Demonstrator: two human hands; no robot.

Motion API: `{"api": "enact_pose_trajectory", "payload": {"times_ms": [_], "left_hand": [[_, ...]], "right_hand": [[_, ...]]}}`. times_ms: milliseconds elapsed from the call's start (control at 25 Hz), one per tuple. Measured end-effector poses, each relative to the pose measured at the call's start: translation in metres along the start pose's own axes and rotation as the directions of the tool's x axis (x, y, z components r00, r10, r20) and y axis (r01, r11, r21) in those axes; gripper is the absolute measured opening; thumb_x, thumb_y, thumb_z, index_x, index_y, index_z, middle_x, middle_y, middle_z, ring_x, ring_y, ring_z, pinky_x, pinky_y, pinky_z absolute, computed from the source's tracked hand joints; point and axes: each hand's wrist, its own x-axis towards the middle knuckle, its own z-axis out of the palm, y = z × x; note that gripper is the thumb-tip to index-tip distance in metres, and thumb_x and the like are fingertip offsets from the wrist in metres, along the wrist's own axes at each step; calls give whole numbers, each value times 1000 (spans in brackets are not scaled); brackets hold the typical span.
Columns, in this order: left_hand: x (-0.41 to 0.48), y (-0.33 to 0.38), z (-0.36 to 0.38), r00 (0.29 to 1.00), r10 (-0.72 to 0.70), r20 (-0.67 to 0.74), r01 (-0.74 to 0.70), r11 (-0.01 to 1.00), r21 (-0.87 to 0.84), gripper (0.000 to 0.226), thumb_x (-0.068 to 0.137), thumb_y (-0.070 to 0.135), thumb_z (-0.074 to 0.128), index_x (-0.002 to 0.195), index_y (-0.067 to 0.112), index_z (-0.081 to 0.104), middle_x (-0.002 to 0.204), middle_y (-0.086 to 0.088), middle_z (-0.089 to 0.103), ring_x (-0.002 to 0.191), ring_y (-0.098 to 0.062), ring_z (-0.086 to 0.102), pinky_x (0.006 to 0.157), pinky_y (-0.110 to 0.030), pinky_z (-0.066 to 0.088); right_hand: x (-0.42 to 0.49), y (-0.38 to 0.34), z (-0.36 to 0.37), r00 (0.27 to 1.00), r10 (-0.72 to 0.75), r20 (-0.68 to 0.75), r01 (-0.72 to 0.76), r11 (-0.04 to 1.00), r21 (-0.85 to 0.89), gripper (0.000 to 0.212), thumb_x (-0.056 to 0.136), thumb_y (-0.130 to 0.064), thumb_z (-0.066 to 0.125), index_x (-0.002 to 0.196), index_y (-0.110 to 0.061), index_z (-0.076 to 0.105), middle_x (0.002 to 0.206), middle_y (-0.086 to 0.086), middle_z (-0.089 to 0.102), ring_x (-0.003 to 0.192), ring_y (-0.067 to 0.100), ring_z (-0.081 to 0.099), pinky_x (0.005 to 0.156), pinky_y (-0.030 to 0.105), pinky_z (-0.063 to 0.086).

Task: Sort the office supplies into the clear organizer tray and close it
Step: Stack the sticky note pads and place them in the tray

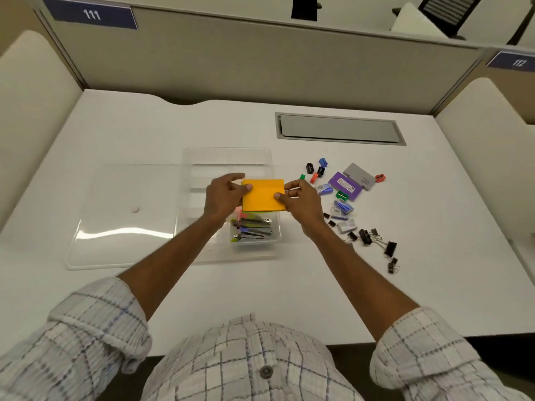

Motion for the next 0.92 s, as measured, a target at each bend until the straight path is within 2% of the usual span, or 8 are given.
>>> {"api": "enact_pose_trajectory", "payload": {"times_ms": [160, 280, 360, 480, 600, 720, 840, 920], "left_hand": [[18, -3, -20, 999, 1, 36, 0, 999, -40, 43, 79, 11, 81, 120, 1, 69, 100, -18, 71, 94, -31, 72, 69, -26, 63], [31, -6, -25, 999, 38, 30, -39, 999, 17, 48, 78, 10, 82, 122, 2, 67, 100, -15, 69, 92, -29, 70, 75, -31, 62], [37, -7, -25, 998, 67, -13, -64, 990, 127, 43, 79, 22, 82, 118, 7, 71, 110, -13, 72, 96, -27, 70, 86, -37, 59], [42, -13, -25, 986, 154, -59, -134, 956, 261, 35, 82, 35, 77, 109, 12, 76, 110, -7, 75, 99, -18, 70, 89, -26, 51], [37, -25, -25, 971, 237, 25, -234, 931, 281, 26, 86, 28, 74, 106, 12, 77, 105, -4, 76, 94, -10, 70, 86, -18, 51], [31, -34, -20, 955, 277, 102, -295, 909, 294, 17, 89, 23, 70, 103, 15, 77, 102, -1, 76, 92, -9, 70, 78, -9, 50], [24, -35, -11, 938, 302, 172, -341, 896, 286, 16, 90, 21, 69, 104, 17, 76, 103, 0, 76, 93, -12, 71, 86, -29, 57], [17, -32, 0, 925, 301, 231, -361, 887, 289, 17, 91, 24, 67, 105, 18, 76, 105, 2, 75, 88, -12, 70, 87, -36, 57]], "right_hand": [[11, -8, 16, 999, -31, -38, 30, 1000, -7, 31, 79, -14, 80, 105, -5, 65, 106, 11, 70, 96, 20, 66, 81, 36, 59], [19, -9, 25, 997, -50, -54, 49, 999, -20, 28, 79, -11, 80, 104, -5, 69, 99, 8, 71, 90, 13, 64, 76, 26, 57], [24, -8, 30, 996, -62, -59, 57, 995, -80, 27, 81, -14, 79, 105, -5, 70, 94, 6, 71, 85, 12, 65, 75, 23, 55], [28, 0, 30, 984, -153, -97, 123, 957, -262, 24, 89, -13, 71, 111, -4, 69, 97, 8, 73, 85, 9, 67, 84, 25, 57], [24, 13, 24, 963, -245, -114, 187, 908, -376, 17, 94, -10, 64, 110, -8, 68, 99, 4, 73, 73, -11, 59, 74, 2, 50], [18, 24, 20, 961, -255, -109, 188, 889, -417, 16, 93, -12, 65, 109, -11, 69, 101, 1, 73, 77, -6, 60, 68, -5, 41], [7, 35, 13, 956, -270, -117, 200, 889, -411, 15, 93, -14, 66, 108, -13, 69, 100, 0, 73, 85, 2, 63, 74, 2, 45], [-1, 46, 1, 957, -256, -135, 190, 908, -373, 15, 92, -12, 65, 107, -12, 69, 99, 1, 73, 86, 7, 67, 79, 15, 53]]}}
